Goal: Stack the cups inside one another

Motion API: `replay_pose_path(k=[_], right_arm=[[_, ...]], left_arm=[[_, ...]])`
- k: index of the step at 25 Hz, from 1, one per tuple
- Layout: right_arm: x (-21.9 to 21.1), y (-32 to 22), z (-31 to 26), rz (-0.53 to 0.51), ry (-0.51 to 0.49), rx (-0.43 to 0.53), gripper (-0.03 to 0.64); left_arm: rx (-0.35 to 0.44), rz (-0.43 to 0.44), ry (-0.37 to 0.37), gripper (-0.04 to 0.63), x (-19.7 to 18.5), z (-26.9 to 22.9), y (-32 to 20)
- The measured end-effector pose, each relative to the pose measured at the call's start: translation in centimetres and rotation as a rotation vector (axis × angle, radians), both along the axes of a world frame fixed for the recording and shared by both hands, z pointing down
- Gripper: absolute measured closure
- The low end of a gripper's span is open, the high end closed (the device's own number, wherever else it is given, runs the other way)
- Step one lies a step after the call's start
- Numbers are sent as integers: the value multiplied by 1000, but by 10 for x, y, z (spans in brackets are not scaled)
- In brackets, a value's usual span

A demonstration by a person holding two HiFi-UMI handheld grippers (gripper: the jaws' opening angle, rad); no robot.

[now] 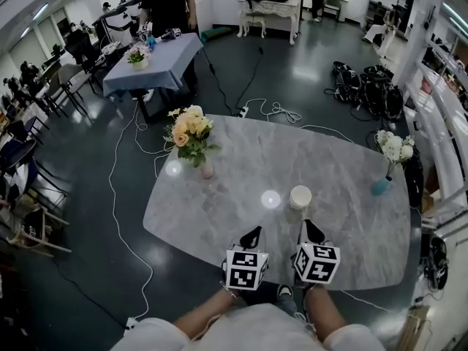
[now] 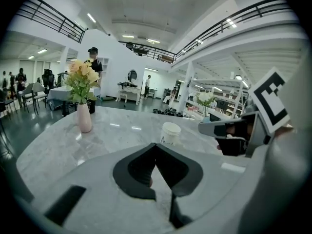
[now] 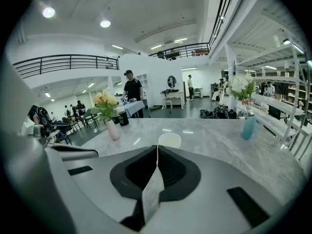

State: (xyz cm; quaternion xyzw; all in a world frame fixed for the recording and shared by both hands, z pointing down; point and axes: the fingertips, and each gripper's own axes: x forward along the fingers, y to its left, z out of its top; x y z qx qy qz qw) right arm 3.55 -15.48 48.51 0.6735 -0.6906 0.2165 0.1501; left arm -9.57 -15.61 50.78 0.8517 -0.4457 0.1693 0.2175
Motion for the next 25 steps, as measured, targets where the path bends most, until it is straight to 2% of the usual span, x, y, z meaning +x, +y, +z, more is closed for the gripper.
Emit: replay_pose_path(k=[7, 14, 25], right_arm=[[-6, 38, 5, 122, -15, -16, 604], [6, 68, -7, 163, 16, -9, 604], [22, 105, -25, 129, -40, 64, 604]], left_arm=[[-10, 97, -4, 598, -23, 0, 14], [-30, 107, 9, 598, -20, 2, 25], [6, 84, -11, 598, 11, -16, 66]])
